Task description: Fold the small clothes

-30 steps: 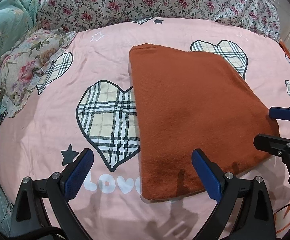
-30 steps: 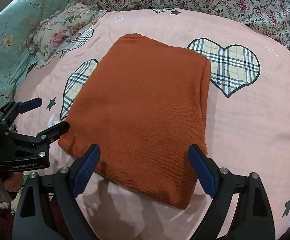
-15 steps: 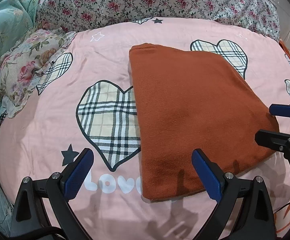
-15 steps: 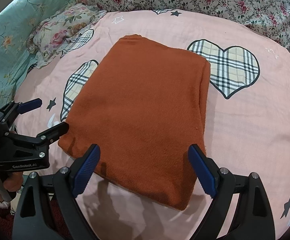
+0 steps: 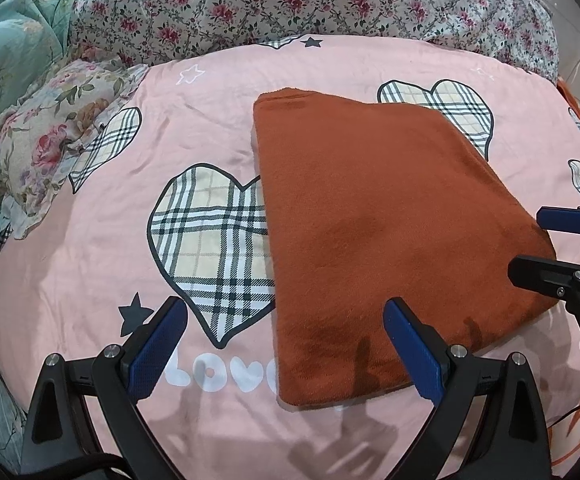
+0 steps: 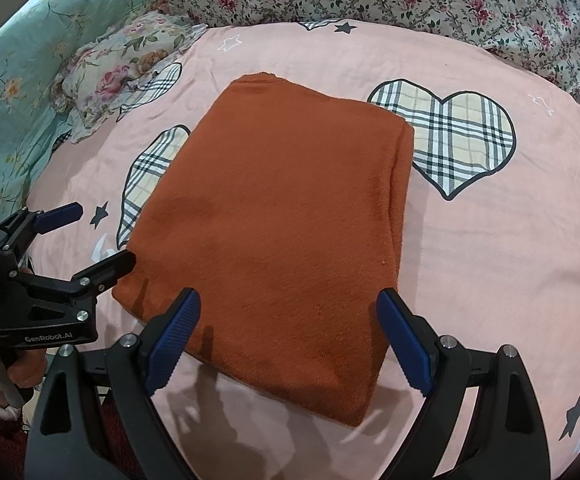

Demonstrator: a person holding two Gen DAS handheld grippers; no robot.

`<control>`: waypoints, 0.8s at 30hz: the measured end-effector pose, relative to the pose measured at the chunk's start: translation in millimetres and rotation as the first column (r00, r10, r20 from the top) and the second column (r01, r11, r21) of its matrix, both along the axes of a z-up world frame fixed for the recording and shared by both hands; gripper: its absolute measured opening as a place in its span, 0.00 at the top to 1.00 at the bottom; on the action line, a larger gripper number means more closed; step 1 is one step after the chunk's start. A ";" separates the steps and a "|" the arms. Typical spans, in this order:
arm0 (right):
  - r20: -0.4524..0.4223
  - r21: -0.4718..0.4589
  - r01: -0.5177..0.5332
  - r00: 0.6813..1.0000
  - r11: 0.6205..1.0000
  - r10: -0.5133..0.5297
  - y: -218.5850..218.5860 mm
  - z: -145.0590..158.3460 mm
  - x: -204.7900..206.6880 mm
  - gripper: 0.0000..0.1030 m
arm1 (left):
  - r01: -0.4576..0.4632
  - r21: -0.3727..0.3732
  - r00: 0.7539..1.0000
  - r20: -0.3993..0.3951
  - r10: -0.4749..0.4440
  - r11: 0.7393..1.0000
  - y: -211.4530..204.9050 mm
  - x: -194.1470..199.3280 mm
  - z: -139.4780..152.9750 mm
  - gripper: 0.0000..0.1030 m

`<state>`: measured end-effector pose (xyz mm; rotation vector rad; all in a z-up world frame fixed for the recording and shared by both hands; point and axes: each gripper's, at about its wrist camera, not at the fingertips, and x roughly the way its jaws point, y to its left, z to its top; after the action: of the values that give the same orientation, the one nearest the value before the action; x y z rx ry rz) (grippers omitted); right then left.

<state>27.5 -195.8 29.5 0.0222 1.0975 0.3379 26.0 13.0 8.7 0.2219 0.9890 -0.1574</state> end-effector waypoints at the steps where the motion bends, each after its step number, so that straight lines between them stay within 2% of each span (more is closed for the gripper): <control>1: 0.000 0.002 0.001 1.000 1.000 -0.001 -0.6 -0.4 0.6 0.13 | 0.001 0.000 1.000 0.000 -0.001 1.000 -0.3 0.6 0.1 0.04; 24: -0.001 0.005 0.006 1.000 1.000 -0.006 -3.6 -1.8 6.0 0.13 | 0.000 -0.004 1.000 -0.011 0.000 1.000 -0.9 9.4 -2.6 0.04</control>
<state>33.5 -199.3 27.7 0.0301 1.0971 0.3351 35.5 12.1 6.1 0.2174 0.9993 -0.1611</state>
